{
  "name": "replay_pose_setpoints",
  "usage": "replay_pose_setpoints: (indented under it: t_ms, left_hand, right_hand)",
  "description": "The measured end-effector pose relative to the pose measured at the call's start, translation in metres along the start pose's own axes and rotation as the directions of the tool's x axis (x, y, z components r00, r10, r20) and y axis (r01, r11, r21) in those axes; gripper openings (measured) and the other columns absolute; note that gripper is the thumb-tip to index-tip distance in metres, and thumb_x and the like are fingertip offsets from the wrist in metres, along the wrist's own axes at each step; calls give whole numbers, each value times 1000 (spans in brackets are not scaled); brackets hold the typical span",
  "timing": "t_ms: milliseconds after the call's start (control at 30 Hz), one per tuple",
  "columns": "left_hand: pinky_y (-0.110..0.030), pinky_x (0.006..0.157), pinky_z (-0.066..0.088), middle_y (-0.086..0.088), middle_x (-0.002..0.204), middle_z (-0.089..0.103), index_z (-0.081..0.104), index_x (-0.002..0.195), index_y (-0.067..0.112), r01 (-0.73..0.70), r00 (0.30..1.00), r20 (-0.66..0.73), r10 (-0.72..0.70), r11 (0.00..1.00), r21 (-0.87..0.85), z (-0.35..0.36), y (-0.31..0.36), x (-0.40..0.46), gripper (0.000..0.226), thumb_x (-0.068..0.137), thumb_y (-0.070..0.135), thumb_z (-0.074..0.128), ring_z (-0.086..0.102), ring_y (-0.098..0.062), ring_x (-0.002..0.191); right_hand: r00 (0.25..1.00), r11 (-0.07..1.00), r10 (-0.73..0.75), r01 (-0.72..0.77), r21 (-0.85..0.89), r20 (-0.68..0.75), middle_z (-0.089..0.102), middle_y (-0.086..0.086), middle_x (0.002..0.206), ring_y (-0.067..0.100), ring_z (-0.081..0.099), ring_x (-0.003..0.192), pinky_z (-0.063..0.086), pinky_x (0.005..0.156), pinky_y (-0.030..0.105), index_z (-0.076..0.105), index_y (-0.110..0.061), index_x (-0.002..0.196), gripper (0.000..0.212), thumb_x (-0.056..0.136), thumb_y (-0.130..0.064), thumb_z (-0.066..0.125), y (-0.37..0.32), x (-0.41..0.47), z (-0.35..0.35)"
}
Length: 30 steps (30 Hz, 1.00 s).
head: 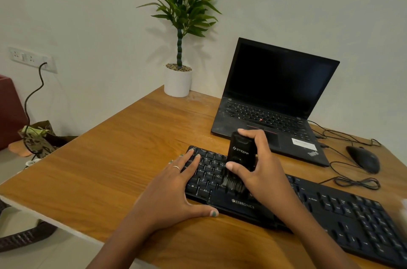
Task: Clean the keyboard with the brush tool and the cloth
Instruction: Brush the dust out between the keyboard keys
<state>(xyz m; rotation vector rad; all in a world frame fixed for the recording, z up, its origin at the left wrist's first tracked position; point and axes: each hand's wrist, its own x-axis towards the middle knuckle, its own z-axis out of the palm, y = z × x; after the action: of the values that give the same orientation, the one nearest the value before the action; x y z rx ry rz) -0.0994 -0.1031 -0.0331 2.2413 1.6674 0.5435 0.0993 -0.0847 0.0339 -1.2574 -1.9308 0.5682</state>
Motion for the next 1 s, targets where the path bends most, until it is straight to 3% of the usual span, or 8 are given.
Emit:
replay_pose_setpoints:
  t_ms: [100, 267, 367, 433, 533, 667, 833, 1000]
  left_hand:
    - [-26, 118, 6, 21, 157, -19, -7, 153, 35, 1, 1000, -1, -1, 1000, -2, 0, 1, 0, 123, 56, 91, 45, -9, 1, 144]
    - [-26, 119, 7, 20, 158, -18, -7, 153, 34, -8, 1000, -12, 8, 1000, -3, 1, -2, -1, 123, 58, 90, 47, -7, -3, 146]
    - [-27, 118, 7, 20, 158, -19, -7, 153, 35, -4, 1000, -10, 4, 1000, 9, 1, -2, 0, 122, 58, 90, 47, -6, -3, 146]
    - [-24, 116, 3, 20, 157, -20, -8, 153, 35, -1, 1000, -4, 1, 1000, 17, 1, 0, 0, 121, 60, 89, 47, -9, 1, 143]
    - [-25, 116, 3, 20, 157, -21, -10, 153, 35, 0, 1000, 7, 0, 1000, 18, 0, -1, 0, 122, 58, 91, 44, -11, 1, 142]
    - [-27, 118, 7, 20, 158, -19, -7, 153, 35, 1, 1000, -5, -1, 1000, 13, 1, -1, 0, 126, 53, 94, 40, -10, 0, 144]
    - [-24, 116, 3, 20, 157, -21, -9, 153, 35, 4, 1000, 6, -5, 1000, 17, 0, 1, -1, 123, 58, 90, 46, -13, 4, 139]
    - [-26, 117, 5, 20, 158, -19, -7, 153, 35, 1, 1000, -9, -1, 1000, 13, 2, -1, 0, 124, 57, 91, 46, -8, -1, 145]
  right_hand:
    - [996, 996, -35, 27, -90, -83, 49, -19, 95, 5, 59, 84, 56, 65, 25, 29, -42, 123, 61, 81, -24, 69, 0, -2, 6]
    - [995, 995, -83, 86, -51, 49, 50, -24, 100, -1, 57, 89, 56, 71, 24, 31, -49, 117, 60, 80, -22, 71, -11, -6, 10]
    - [997, 991, -67, 62, -122, -37, 50, -19, 94, 2, 58, 82, 56, 67, 26, 30, -42, 122, 61, 81, -23, 70, -3, -1, 2]
    - [998, 998, -49, 48, -50, -33, 51, -18, 97, 0, 59, 84, 55, 65, 22, 32, -41, 121, 60, 79, -21, 71, -4, -4, 0]
    - [996, 998, -37, 32, 60, 81, 50, -24, 99, -18, 51, 92, 52, 63, 13, 36, -41, 117, 58, 78, -19, 72, -12, -10, 2]
    - [998, 994, -58, 57, -92, -8, 51, -20, 94, 1, 59, 84, 56, 67, 24, 31, -45, 120, 59, 81, -23, 70, -7, -6, 5]
    - [997, 998, -58, 59, -5, 58, 52, -23, 97, -13, 52, 93, 55, 67, 19, 34, -45, 117, 59, 79, -21, 72, -11, -8, 6]
    - [998, 995, -41, 36, -89, -54, 50, -20, 96, 3, 60, 82, 55, 62, 21, 30, -44, 121, 60, 81, -23, 70, -4, -6, 2]
